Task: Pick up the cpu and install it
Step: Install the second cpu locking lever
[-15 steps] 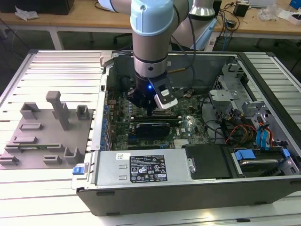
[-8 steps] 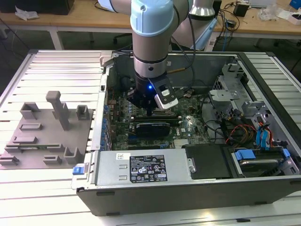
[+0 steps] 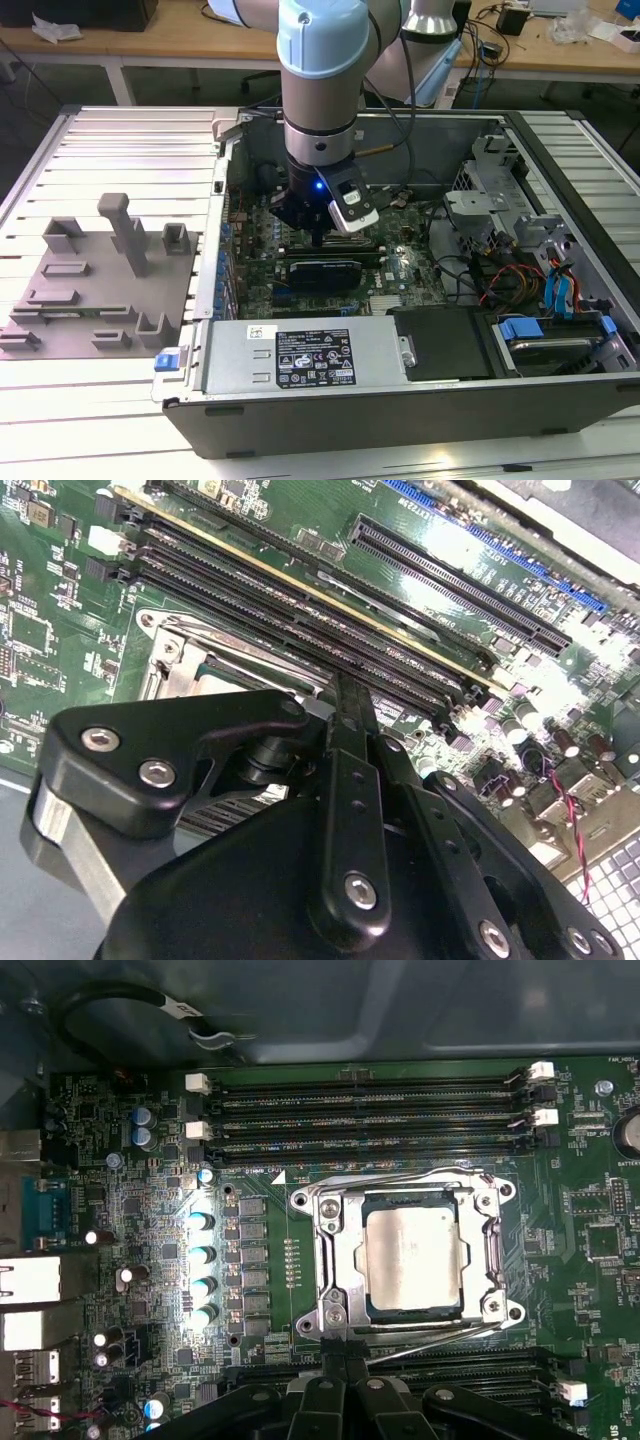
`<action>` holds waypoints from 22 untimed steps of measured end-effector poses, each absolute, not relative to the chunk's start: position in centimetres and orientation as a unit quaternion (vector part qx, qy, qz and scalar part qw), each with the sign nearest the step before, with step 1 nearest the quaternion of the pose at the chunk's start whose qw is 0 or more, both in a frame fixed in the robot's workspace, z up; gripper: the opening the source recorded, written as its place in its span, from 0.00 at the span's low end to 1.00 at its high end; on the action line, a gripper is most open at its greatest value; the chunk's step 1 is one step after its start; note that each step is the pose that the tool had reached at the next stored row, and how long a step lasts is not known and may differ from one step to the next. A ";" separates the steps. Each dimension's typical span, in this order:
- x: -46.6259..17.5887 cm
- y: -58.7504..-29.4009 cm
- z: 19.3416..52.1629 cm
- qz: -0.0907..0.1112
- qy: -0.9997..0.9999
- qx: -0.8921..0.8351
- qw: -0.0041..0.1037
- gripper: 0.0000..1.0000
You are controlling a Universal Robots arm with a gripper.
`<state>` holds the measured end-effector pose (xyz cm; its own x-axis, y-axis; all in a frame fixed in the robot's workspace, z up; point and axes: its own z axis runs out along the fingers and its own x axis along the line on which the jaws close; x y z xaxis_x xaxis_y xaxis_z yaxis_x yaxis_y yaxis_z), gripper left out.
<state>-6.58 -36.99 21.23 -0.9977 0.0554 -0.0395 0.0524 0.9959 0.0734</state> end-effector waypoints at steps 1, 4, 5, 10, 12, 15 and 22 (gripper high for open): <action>-6.6 -37.0 21.2 0.036 0.999 0.027 0.021 0.11; -6.6 -37.0 21.2 0.036 0.999 0.027 0.021 0.11; -6.6 -37.0 21.2 0.036 0.999 0.027 0.021 0.11; -6.6 -37.0 21.1 0.037 0.999 0.027 0.021 0.11; -6.6 -37.0 21.1 0.037 0.999 0.027 0.021 0.11; -6.6 -37.0 21.0 0.037 0.999 0.027 0.021 0.11; -6.6 -37.0 20.9 0.037 0.999 0.027 0.021 0.11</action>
<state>-6.58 -36.99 20.91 -0.9977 0.0555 -0.0392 0.0524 0.9958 0.0751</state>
